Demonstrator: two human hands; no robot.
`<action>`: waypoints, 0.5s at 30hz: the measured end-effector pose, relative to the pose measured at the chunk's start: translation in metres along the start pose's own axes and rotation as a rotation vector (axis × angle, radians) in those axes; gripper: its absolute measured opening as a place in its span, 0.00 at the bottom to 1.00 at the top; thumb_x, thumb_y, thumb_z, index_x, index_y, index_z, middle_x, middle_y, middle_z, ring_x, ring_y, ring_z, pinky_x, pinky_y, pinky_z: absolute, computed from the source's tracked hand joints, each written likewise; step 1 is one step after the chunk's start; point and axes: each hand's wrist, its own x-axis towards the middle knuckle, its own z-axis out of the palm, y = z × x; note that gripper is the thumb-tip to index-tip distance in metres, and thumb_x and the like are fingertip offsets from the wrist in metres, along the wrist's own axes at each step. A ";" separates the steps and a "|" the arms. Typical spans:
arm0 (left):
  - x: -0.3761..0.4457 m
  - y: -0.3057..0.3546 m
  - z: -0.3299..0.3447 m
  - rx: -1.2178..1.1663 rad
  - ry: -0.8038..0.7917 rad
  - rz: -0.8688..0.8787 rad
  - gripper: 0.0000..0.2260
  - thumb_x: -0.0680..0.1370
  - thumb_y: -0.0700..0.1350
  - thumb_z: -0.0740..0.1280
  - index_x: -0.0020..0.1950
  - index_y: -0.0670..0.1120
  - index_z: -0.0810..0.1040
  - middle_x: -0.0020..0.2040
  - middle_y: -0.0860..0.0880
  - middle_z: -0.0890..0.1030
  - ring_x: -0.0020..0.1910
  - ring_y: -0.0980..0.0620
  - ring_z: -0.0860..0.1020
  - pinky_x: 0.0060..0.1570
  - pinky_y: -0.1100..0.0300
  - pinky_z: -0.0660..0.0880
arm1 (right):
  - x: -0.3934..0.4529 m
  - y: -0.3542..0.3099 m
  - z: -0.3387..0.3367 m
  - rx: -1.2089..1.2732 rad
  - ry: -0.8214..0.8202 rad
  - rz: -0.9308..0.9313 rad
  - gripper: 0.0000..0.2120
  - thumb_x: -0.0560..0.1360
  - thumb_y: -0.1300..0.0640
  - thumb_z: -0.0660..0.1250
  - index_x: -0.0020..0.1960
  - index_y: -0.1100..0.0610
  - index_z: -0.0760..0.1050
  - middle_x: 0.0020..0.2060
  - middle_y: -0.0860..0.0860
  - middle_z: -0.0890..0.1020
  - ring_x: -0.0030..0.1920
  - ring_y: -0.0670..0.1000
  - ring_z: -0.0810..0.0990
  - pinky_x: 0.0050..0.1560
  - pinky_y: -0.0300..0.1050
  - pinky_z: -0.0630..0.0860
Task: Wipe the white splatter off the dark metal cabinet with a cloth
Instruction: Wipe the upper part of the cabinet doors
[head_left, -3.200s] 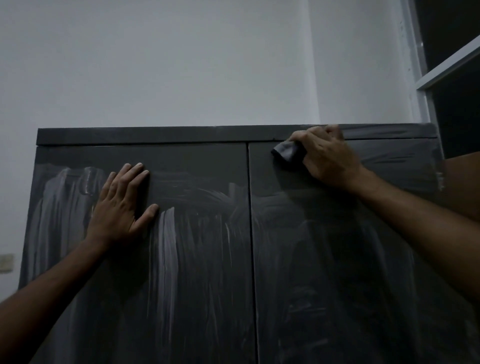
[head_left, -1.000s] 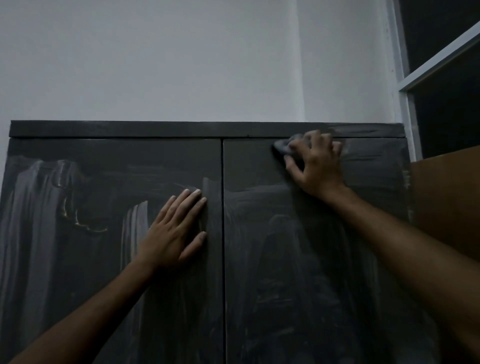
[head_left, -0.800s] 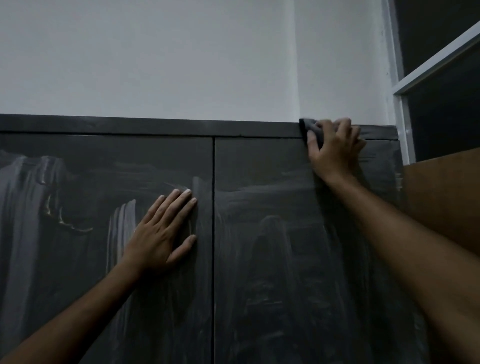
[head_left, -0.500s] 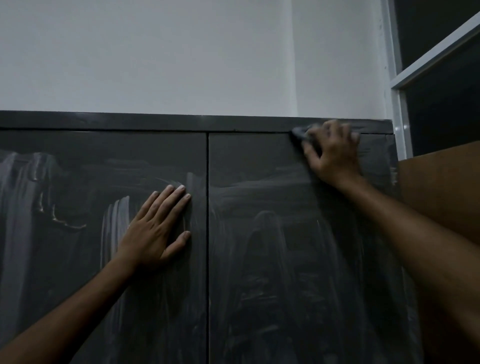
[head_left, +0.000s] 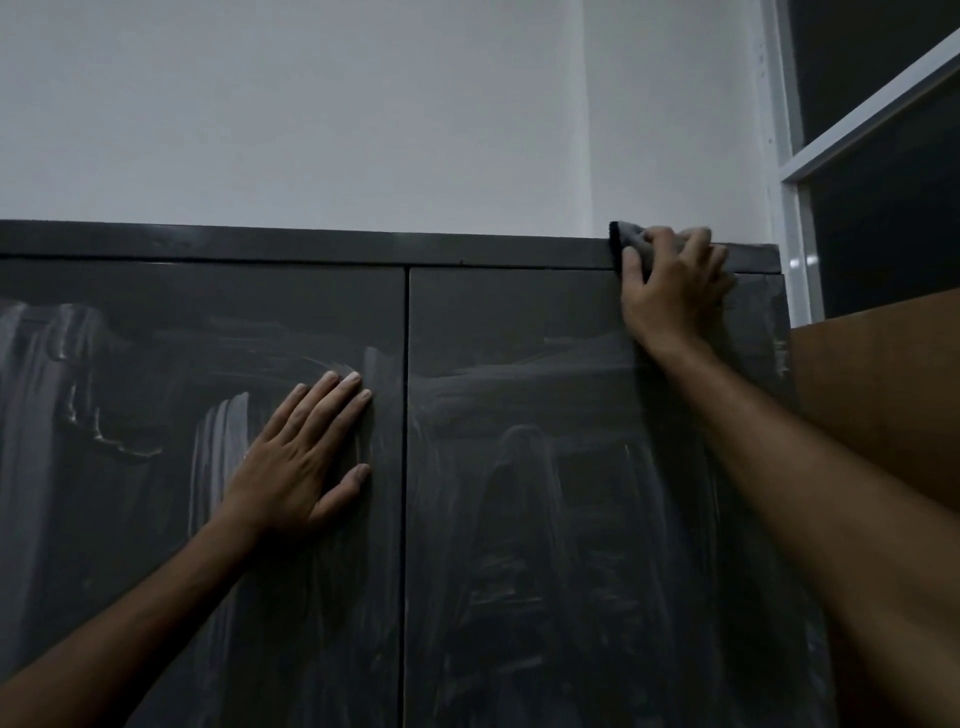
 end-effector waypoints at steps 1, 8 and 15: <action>0.000 0.000 0.000 -0.002 0.001 0.000 0.36 0.83 0.63 0.54 0.85 0.43 0.55 0.85 0.43 0.54 0.85 0.46 0.50 0.83 0.47 0.47 | -0.006 -0.007 0.002 -0.004 -0.005 -0.031 0.17 0.80 0.41 0.60 0.62 0.49 0.74 0.63 0.59 0.71 0.64 0.63 0.69 0.62 0.61 0.67; -0.001 -0.001 0.003 -0.010 0.010 0.008 0.36 0.83 0.63 0.54 0.85 0.43 0.56 0.86 0.43 0.53 0.85 0.45 0.51 0.82 0.44 0.50 | -0.012 0.043 -0.007 -0.049 -0.011 -0.273 0.17 0.78 0.42 0.60 0.61 0.50 0.75 0.59 0.58 0.73 0.61 0.62 0.71 0.59 0.59 0.66; -0.001 -0.001 0.000 0.002 0.002 0.008 0.36 0.83 0.63 0.54 0.85 0.43 0.56 0.85 0.43 0.54 0.85 0.46 0.51 0.83 0.46 0.49 | -0.030 0.039 -0.007 -0.015 -0.050 -0.459 0.16 0.78 0.43 0.62 0.60 0.50 0.76 0.59 0.58 0.73 0.59 0.61 0.71 0.56 0.57 0.66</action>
